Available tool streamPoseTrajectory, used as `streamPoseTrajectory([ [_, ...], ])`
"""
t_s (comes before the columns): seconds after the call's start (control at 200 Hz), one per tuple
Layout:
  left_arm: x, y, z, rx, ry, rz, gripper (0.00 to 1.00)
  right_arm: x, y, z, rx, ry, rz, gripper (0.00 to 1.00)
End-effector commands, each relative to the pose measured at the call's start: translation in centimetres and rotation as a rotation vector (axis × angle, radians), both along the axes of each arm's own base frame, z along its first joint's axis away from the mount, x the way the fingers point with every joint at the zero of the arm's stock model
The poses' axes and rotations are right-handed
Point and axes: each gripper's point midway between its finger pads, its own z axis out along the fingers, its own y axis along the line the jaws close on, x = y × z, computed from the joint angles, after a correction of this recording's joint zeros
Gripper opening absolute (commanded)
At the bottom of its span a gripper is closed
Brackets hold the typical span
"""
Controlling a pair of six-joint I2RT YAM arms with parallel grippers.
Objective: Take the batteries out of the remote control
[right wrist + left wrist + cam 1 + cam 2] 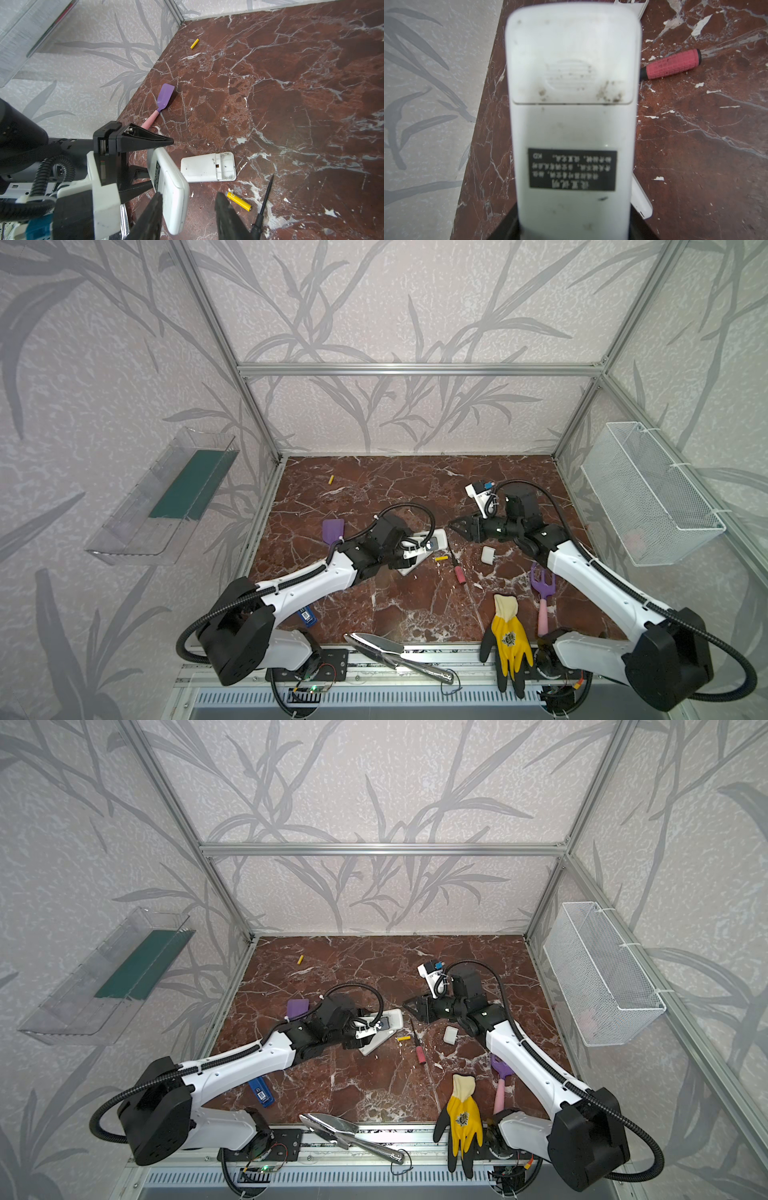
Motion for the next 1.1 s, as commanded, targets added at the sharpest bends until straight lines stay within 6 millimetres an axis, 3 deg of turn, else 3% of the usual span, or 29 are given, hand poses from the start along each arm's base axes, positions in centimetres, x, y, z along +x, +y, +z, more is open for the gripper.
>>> streamPoseTrajectory([
  [0.0,0.1,0.2,2.1,-0.006,-0.019,0.02,0.13,-0.5,-0.5,-0.2,-0.01,0.001,-0.011,0.42],
  [0.6,-0.1,-0.6,1.4,-0.02,0.01,0.024,0.07,-1.9,4.2,-3.4,0.047,0.087,0.1,0.4],
  [0.935,0.1,-0.3,1.3,-0.017,-0.002,0.039,0.04,-1.9,5.0,-4.4,0.067,0.124,0.126,0.32],
  [1.095,0.1,-0.1,1.4,-0.018,-0.008,0.046,0.02,-2.1,4.9,-4.8,0.07,0.134,0.131,0.23],
])
